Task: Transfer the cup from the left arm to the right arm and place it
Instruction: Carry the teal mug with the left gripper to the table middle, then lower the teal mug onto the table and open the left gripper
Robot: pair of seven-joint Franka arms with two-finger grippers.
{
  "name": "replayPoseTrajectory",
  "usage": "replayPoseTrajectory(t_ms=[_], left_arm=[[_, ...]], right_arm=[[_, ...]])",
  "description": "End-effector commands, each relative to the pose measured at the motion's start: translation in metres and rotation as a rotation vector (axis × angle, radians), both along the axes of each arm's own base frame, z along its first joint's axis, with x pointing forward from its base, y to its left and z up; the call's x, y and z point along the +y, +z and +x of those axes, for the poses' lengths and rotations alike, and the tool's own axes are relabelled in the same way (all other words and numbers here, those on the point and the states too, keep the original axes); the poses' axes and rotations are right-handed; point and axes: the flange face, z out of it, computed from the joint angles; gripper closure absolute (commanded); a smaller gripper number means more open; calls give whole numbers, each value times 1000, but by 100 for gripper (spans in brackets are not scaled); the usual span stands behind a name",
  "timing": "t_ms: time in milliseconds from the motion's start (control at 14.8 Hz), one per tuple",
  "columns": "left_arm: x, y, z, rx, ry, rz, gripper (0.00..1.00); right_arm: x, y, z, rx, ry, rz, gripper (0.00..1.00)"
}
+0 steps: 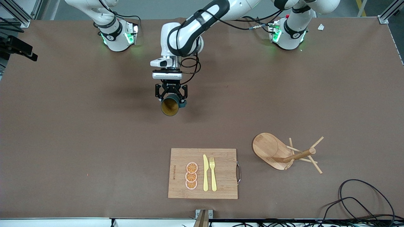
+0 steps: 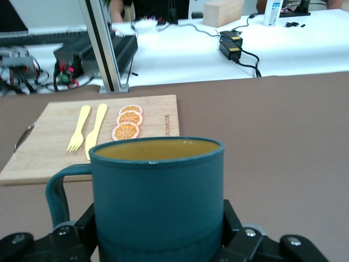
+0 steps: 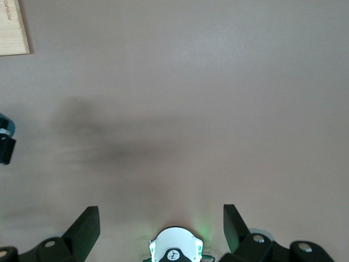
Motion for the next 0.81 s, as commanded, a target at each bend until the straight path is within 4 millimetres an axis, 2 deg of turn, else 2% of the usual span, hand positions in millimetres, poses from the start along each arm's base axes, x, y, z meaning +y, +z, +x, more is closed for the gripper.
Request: replayPoseTrajectory(t_ms=[0,135,271,406,542,745], left_arm=[[-1,-48,-5,-134,-31,-11,49],[4,-80,-5,-227,-53,-46,49],[10,-103,-1,-284,-52,-23,49],[11,-110,-2,-310,-56,-37,49],[15,-129,-7,-337,-54,-14,49],[20,-152,-9,-374,-64,-16,49]], right_arm=[[-3,5,-4,-5,-5,-6,0],[-2,2,-3,0,-3,-5,0],[-3,2,-3,0,-5,-5,0],[-4,2,-2,0,-10,-6,0],[-6,2,-2,-6,-7,-7,0],[-9,-13,10,20,-15,-1,0]])
